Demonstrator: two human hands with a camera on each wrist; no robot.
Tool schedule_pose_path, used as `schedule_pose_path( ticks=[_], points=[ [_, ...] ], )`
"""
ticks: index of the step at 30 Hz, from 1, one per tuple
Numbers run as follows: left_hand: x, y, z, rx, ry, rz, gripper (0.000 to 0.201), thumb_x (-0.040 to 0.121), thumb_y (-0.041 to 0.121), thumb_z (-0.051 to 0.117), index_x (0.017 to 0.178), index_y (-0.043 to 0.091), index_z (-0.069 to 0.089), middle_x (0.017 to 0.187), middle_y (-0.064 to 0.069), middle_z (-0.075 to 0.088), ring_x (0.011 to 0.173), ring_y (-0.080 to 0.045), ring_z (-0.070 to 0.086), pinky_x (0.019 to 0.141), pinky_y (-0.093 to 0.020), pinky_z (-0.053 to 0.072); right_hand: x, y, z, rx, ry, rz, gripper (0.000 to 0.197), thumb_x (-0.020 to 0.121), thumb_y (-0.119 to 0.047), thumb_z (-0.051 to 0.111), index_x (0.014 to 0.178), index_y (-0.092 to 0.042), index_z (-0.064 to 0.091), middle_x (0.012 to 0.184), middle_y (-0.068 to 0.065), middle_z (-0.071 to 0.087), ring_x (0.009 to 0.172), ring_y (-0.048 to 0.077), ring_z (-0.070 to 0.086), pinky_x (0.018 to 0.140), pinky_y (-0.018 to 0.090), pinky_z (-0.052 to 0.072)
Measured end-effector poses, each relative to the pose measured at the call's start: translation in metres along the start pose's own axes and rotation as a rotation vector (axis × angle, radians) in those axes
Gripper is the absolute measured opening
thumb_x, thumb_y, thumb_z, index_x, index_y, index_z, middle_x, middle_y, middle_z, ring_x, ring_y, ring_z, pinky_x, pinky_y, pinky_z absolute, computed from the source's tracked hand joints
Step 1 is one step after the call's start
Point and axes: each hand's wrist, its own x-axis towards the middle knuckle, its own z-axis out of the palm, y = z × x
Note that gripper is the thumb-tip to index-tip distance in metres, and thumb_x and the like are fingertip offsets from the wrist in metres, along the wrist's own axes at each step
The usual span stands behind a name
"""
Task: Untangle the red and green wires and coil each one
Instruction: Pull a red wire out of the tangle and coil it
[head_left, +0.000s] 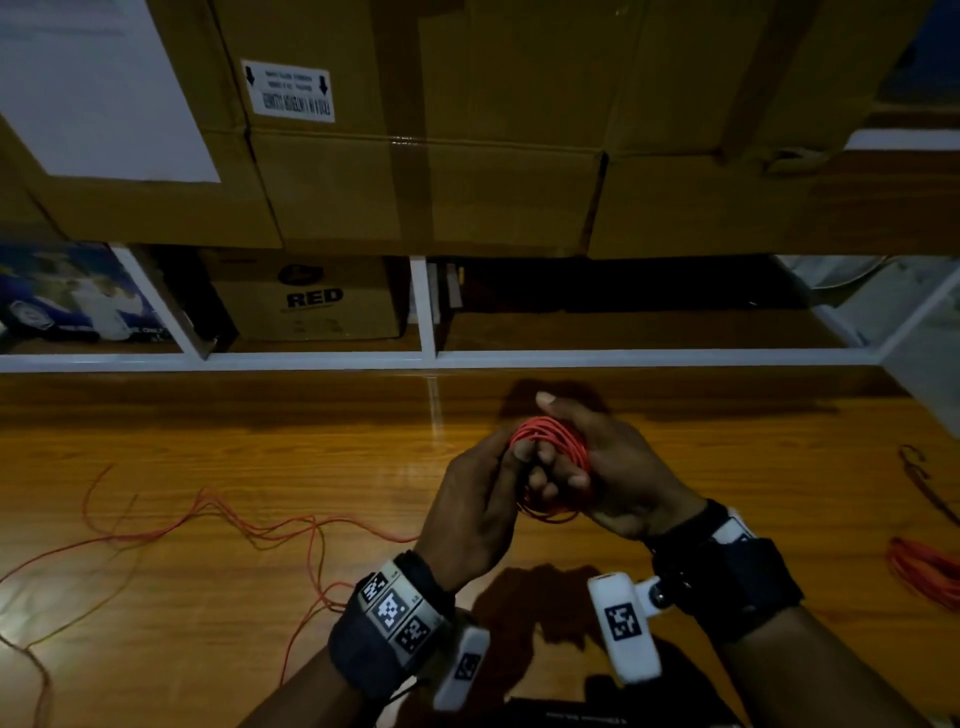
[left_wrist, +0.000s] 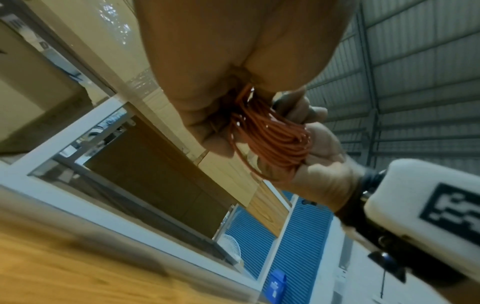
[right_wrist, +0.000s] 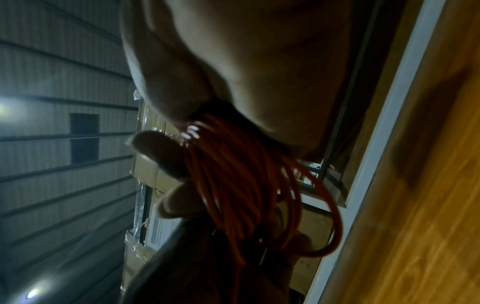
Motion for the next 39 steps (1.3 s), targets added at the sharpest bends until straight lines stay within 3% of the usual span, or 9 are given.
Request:
schedule_pose_path(
  ticks=[4,7,11,17,21,24,28,34,39],
  points=[
    [0.007,-0.006,-0.004,0.046,0.059,-0.018,0.028,0.111,0.028,0.038,0.109,0.022,0.065,0.079,0.005,0.063,0.069,-0.013,0.061,0.060,-0.019,0.043,0.001,-0.002,-0.012,-0.391,0.185,-0.175,0.057,0.096,-0.052,0.060,0.083,0.002,0.071,0.075,0.015,0.072,0.068,0.024,0.070,0.068,0.031,0.056],
    [0.009,-0.015,-0.018,0.071,0.029,-0.039,0.031,0.108,0.043,0.036,0.100,0.028,0.063,0.074,0.002,0.060,0.063,-0.012,0.057,0.057,-0.023,0.042,-0.003,0.001,-0.021,-0.526,0.215,-0.220,0.042,0.090,-0.057,0.062,0.106,-0.020,0.073,0.101,-0.006,0.075,0.096,0.007,0.072,0.086,0.033,0.059],
    [0.009,-0.020,-0.025,0.119,-0.062,-0.011,0.031,0.109,0.041,0.039,0.125,0.032,0.063,0.079,0.002,0.064,0.068,-0.017,0.062,0.057,-0.038,0.050,-0.004,0.014,-0.014,-0.531,0.085,-0.200,0.058,0.082,-0.053,0.075,0.134,-0.034,0.059,0.120,-0.007,0.073,0.108,0.008,0.071,0.091,0.037,0.060],
    [0.014,-0.023,-0.034,0.079,-0.112,-0.031,0.033,0.110,0.039,0.041,0.137,0.035,0.058,0.100,0.008,0.070,0.085,-0.014,0.068,0.067,-0.037,0.056,0.000,0.025,-0.002,-0.593,0.271,-0.462,0.040,0.092,-0.023,0.073,0.132,-0.018,0.068,0.110,-0.009,0.077,0.092,0.006,0.075,0.082,0.029,0.062],
    [0.011,-0.026,-0.044,-0.115,-0.259,-0.096,0.036,0.110,0.030,0.042,0.142,0.027,0.057,0.105,0.001,0.072,0.091,-0.016,0.069,0.074,-0.035,0.056,0.004,0.033,-0.002,-0.497,0.267,-0.432,0.035,0.090,-0.019,0.072,0.125,-0.018,0.071,0.106,-0.001,0.079,0.087,0.020,0.078,0.078,0.041,0.064],
    [0.009,-0.029,-0.063,-0.564,-0.283,-0.399,0.051,0.107,0.047,0.035,0.138,0.016,0.062,0.131,-0.008,0.069,0.121,-0.026,0.065,0.098,-0.047,0.054,0.003,0.037,-0.006,-0.410,0.258,-0.379,0.035,0.089,-0.014,0.073,0.123,-0.016,0.072,0.104,0.007,0.079,0.086,0.030,0.077,0.080,0.050,0.063],
    [0.022,-0.042,-0.081,-0.752,-0.289,-0.655,0.072,0.105,0.059,0.036,0.129,-0.002,0.065,0.132,-0.029,0.062,0.117,-0.043,0.060,0.094,-0.049,0.049,-0.001,0.037,-0.001,-0.371,0.196,-0.328,0.037,0.088,-0.009,0.071,0.125,-0.009,0.070,0.099,0.012,0.079,0.084,0.033,0.077,0.074,0.040,0.063],
    [0.045,-0.042,-0.084,-0.702,-0.458,-0.655,0.073,0.086,0.047,0.077,0.119,-0.016,0.061,0.115,-0.030,0.065,0.105,-0.038,0.063,0.091,-0.046,0.053,0.000,0.036,0.002,-0.383,0.211,-0.340,0.034,0.087,-0.013,0.070,0.121,-0.011,0.072,0.105,0.009,0.078,0.094,0.031,0.076,0.081,0.040,0.062],
    [0.037,-0.039,-0.061,-0.526,-0.474,-0.432,0.026,0.096,0.027,0.069,0.114,0.009,0.076,0.105,-0.015,0.076,0.093,-0.041,0.071,0.095,-0.054,0.056,0.002,0.045,0.001,-0.417,0.406,-0.340,0.029,0.087,-0.019,0.072,0.116,-0.020,0.074,0.097,0.005,0.080,0.094,0.023,0.077,0.086,0.047,0.062]
  ],
)
